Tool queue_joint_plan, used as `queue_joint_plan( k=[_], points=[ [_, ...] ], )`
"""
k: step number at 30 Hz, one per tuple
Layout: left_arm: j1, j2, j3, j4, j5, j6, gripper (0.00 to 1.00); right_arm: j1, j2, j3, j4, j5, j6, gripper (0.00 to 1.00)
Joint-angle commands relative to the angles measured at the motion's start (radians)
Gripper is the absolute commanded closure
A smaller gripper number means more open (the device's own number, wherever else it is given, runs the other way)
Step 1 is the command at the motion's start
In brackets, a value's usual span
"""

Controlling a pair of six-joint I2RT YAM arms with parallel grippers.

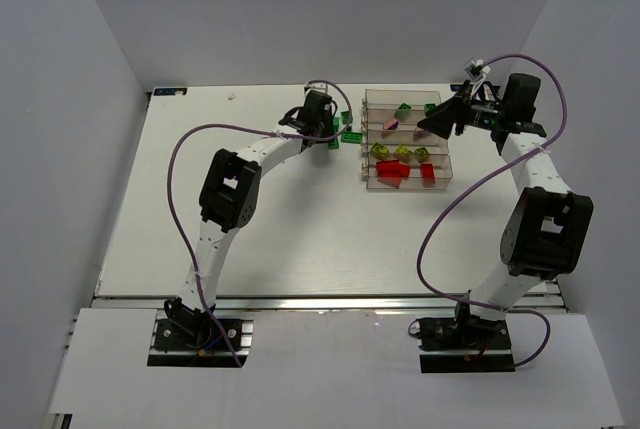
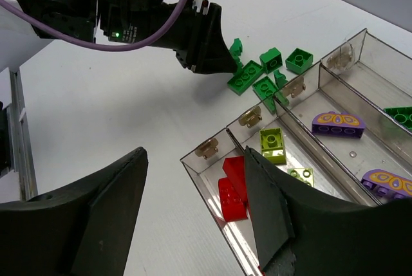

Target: Sort the legos into containers by color

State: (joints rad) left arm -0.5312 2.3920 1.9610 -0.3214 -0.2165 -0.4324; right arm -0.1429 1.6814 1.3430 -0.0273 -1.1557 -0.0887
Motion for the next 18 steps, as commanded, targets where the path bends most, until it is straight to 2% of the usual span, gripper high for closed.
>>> queue_joint_plan(
  k=[1,5,12,18],
  points=[
    [0.004,-0.119,-0.017,0.134,0.12,-0.043,0.94,-0.004,-0.042,-0.005,-0.002,-0.018,-0.017,0.34],
    [0.004,-0.102,-0.005,0.267,0.204,-0.098,0.96,-0.004,-0.043,-0.005,-0.008,-0.018,-0.026,0.34],
    [0.005,0.013,0.124,0.438,0.302,-0.17,1.0,-0.004,-0.051,-0.013,-0.014,-0.016,-0.037,0.35],
    [0.005,0.096,0.182,0.587,0.289,-0.209,1.0,-0.004,-0.06,-0.027,-0.017,-0.019,-0.043,0.35]
  ],
)
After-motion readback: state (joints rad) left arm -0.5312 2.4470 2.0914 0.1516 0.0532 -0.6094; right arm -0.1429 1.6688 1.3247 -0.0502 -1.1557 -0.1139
